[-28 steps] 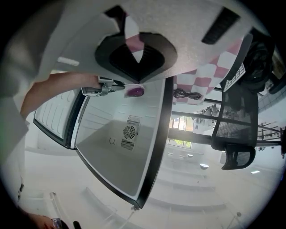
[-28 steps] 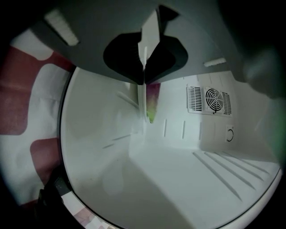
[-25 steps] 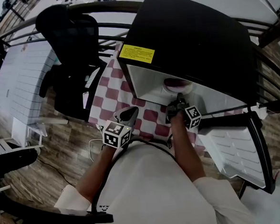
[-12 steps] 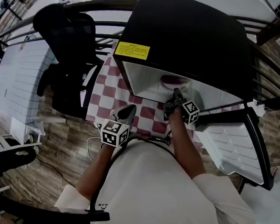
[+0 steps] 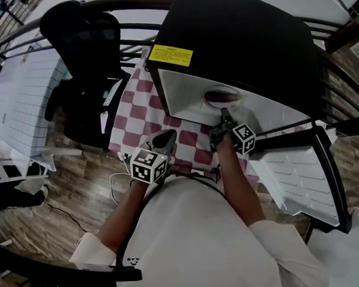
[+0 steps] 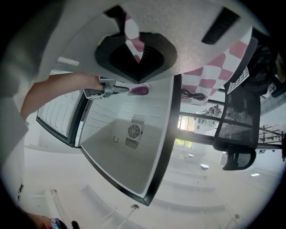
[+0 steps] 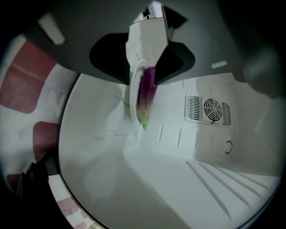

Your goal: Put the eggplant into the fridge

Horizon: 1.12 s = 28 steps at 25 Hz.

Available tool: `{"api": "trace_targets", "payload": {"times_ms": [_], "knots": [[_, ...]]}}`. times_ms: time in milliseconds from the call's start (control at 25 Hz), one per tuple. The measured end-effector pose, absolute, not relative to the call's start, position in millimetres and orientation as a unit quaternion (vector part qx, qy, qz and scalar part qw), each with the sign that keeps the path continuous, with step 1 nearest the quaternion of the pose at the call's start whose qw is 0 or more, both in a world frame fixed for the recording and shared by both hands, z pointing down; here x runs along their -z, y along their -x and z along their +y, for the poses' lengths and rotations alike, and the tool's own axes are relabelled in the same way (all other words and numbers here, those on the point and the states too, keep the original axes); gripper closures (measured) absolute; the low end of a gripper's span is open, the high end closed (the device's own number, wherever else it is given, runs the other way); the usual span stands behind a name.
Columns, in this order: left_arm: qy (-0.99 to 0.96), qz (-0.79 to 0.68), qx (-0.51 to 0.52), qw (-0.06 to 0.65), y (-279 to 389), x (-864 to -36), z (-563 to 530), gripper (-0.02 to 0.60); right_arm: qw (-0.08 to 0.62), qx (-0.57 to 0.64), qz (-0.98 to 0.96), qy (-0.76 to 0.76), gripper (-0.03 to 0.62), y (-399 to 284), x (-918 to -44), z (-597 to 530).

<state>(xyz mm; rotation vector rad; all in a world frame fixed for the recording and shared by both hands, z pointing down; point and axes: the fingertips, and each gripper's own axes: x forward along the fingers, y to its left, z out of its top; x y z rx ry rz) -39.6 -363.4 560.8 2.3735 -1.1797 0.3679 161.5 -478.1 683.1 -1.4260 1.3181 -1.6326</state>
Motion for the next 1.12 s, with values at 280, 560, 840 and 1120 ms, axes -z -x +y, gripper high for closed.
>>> {"api": "trace_targets", "payload": {"times_ms": [280,560,840,1120], "knots": [[-0.871,-0.413,-0.127,0.233,34.3,-558.1,-357.7,0.578,0.283,0.593,0.541,0.525,0.588,-154.4,-665.3,-458.3],[-0.886,-0.390,-0.129,0.216,32.8,-550.7,-347.6,0.578,0.289,0.571,0.592,0.490,0.588,-134.9,-639.0,-435.7],[-0.898,-0.363,-0.131,0.212,30.1,-548.9,-327.5,0.578,0.298,0.542,0.624,0.478,0.588,-125.2,-610.8,-401.6],[-0.911,-0.328,-0.132,0.212,21.2,-546.9,-310.0,0.578,0.309,0.525,0.622,0.492,0.588,-136.0,-596.1,-359.7]]}}
